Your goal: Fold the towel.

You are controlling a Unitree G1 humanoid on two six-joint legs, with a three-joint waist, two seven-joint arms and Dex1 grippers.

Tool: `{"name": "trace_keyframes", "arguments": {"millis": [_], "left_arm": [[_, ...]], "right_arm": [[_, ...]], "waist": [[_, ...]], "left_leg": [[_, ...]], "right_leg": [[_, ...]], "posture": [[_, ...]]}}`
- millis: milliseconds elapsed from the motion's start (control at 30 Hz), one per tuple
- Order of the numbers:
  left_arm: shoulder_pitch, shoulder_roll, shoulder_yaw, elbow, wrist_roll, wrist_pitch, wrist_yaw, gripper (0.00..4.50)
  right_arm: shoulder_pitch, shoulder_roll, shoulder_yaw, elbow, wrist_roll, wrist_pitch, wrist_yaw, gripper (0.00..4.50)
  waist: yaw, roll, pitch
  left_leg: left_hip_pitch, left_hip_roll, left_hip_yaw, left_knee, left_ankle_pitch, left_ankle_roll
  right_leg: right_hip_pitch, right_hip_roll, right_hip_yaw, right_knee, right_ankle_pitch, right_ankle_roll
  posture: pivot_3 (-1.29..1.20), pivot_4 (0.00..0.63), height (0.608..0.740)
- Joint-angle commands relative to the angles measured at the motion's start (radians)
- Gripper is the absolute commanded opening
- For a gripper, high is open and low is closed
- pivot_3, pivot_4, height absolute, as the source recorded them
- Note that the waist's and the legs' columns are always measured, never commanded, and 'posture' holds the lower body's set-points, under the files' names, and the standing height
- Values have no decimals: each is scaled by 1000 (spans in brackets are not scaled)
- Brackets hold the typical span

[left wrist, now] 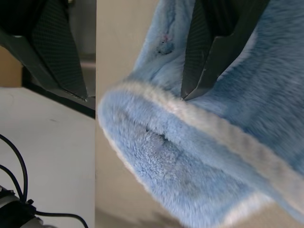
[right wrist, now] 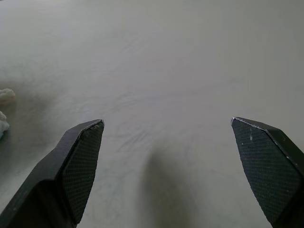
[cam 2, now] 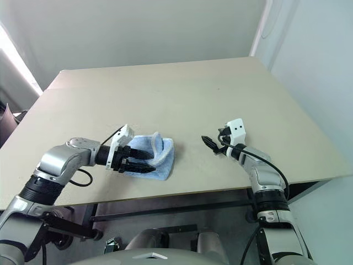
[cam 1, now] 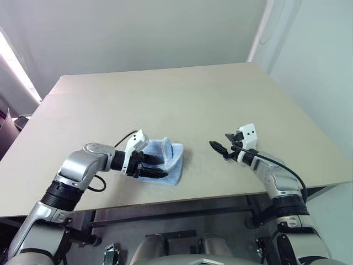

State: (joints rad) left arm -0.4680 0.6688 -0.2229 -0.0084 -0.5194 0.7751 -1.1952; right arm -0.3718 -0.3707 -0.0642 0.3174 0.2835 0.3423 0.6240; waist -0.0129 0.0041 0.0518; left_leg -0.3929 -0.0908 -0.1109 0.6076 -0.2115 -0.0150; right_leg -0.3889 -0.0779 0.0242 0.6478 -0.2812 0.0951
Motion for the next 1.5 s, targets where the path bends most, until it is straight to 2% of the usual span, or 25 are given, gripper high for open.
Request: {"name": "trace_keyframes", "arguments": {"millis": [33, 133, 267, 433, 533, 633, 833, 1067, 1300, 1500], "left_arm": [[-27, 11, 98, -100, -49, -23, 9, 3302], [-34, -4, 156, -119, -62, -65, 26, 3302], [-4, 0, 119, -8, 80, -280, 27, 3302], [-14, -74, 106, 174, 141, -370, 51, 3302], [-43, -161, 107, 323, 184, -436, 118, 3302], [-44, -214, 85, 383, 214, -484, 111, 3302], [3, -240, 10, 358, 263, -552, 38, 3302], [94, -155, -28, 241, 292, -591, -59, 3302], [74, -203, -23, 367, 341, -672, 11, 3302], [67, -211, 2, 317, 312, -663, 14, 3302]], "right_arm": [[-30, 6, -12, -1, -2, -20, -6, 4500], [-37, 14, -5, 17, -10, -34, -5, 4500], [-58, 20, -6, 38, -12, -48, -4, 4500], [-69, 20, -18, 52, -13, -69, -6, 4500], [-63, 13, -24, 43, -12, -75, -8, 4500], [-56, 10, -31, 34, -8, -78, -14, 4500], [-36, 3, -40, 0, -6, -71, -17, 4500], [-15, -5, -37, -51, 10, -43, 4, 4500], [2, -4, -14, -110, 41, 20, 57, 4500], [-8, 4, -53, -176, 183, 192, 126, 4500]], "waist": [[1, 0, 0], [0, 0, 0], [-3, 0, 0], [3, 0, 0], [6, 0, 0], [3, -1, 0], [-1, -1, 0], [0, 0, 0], [3, 0, 0], [3, 0, 0]], "left_leg": [[0, 0, 0, 0, 0, 0], [0, 0, 0, 0, 0, 0], [1, 0, 0, 0, 0, 0], [1, 0, 0, 1, 0, 0], [1, -1, 0, 2, 0, 0], [1, -1, -1, 4, 0, 0], [1, 0, 0, 4, 0, 0], [1, 0, 0, 4, 0, 0], [1, 0, -1, 4, 0, 0], [2, 0, -1, 5, 0, 0]], "right_leg": [[0, 0, 0, 0, 0, 0], [0, 0, 0, 0, 0, 0], [0, 0, 0, 0, 0, 0], [1, 1, 0, 1, 0, 0], [1, 0, -1, 0, 1, 1], [3, 0, -1, 1, 2, 4], [2, 1, -1, 2, 3, 4], [2, 0, 0, 2, 1, 2], [2, 0, -1, 2, 1, 2], [3, 0, -1, 2, 1, 2]], "posture": [[0, 0, 740], [0, 0, 740], [0, 0, 740], [0, 0, 740], [0, 0, 740], [0, 0, 740], [0, 0, 740], [0, 0, 740], [0, 0, 740], [0, 0, 740]]}}
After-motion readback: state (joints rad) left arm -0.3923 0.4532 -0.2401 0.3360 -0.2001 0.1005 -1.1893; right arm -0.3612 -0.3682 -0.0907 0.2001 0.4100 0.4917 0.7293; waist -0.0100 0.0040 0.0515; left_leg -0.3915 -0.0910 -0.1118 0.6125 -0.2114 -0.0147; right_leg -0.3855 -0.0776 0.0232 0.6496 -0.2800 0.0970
